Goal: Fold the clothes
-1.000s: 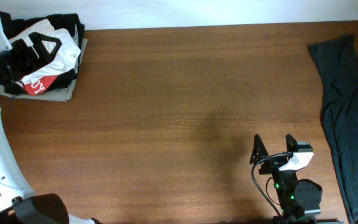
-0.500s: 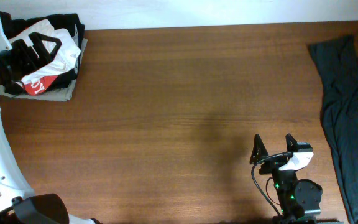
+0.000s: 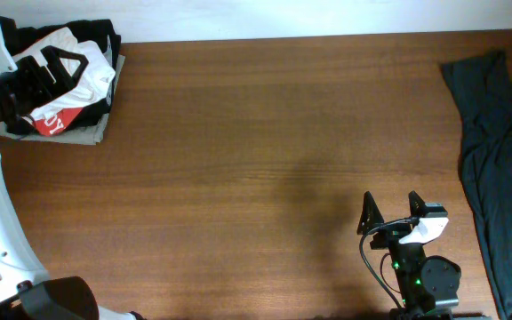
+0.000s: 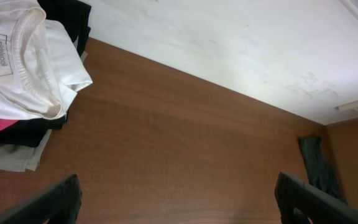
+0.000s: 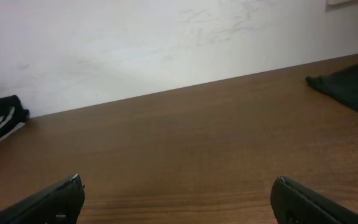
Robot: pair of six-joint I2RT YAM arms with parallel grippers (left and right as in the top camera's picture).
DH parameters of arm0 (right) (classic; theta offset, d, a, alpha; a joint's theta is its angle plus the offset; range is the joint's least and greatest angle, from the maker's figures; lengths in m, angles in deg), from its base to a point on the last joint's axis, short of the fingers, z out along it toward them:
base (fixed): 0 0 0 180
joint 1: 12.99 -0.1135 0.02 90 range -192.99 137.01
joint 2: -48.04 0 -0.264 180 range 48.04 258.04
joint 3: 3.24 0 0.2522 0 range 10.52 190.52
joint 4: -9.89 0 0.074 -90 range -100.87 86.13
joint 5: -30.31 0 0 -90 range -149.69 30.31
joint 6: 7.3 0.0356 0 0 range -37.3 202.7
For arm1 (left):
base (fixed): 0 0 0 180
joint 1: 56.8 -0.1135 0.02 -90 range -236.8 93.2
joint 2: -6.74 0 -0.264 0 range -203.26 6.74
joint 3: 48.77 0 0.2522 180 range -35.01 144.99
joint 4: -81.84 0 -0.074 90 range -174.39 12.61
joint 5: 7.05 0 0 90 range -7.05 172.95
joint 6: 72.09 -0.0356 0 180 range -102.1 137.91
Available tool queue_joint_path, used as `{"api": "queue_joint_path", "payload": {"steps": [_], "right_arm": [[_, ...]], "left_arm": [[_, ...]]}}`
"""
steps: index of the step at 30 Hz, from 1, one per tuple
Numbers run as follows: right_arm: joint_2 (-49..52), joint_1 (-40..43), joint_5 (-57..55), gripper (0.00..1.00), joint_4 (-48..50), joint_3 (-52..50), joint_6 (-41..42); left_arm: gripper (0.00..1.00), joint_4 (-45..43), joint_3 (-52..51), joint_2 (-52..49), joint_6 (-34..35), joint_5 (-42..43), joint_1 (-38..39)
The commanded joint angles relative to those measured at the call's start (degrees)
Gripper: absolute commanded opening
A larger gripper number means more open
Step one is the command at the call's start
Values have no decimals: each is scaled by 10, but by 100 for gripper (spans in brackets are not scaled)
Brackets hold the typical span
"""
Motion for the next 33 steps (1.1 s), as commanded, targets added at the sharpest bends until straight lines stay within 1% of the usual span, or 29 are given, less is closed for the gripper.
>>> {"api": "queue_joint_path", "payload": {"steps": [1, 10, 14, 16, 17, 20, 22, 24, 26, 27, 31, 33], "right_arm": [[-7, -3, -7, 99, -4, -3, 3], [-7, -3, -7, 99, -4, -3, 3], [-7, -3, -7, 99, -4, -3, 3], [-7, -3, -7, 99, -4, -3, 2], [-7, -3, -7, 99, -4, -3, 3], [-7, -3, -7, 99, -4, -3, 3], [-7, -3, -7, 99, -4, -3, 2], [-7, -3, -7, 98, -4, -3, 2], [-7, -3, -7, 99, -4, -3, 3], [-7, -3, -7, 99, -4, -3, 3], [-7, -3, -7, 99, -4, -3, 2], [-7, -3, -7, 99, -4, -3, 3]], "left_arm": [[99, 0, 3, 5, -1, 6, 0], [99, 0, 3, 11, -1, 6, 0], [99, 0, 0, 53, -1, 5, 16], [99, 0, -13, 87, -1, -26, 32], [99, 0, -33, 117, -1, -60, 47], [99, -2, -107, 194, -2, -113, 92], [99, -6, -158, 239, -4, -179, 115], [99, -9, -223, 288, -14, -234, 139], [99, -27, -316, 348, -19, -270, 160], [99, -55, -404, 402, -40, -271, 170], [99, -105, -555, 483, -53, -271, 175], [99, -145, -628, 512, -53, -264, 175]]}}
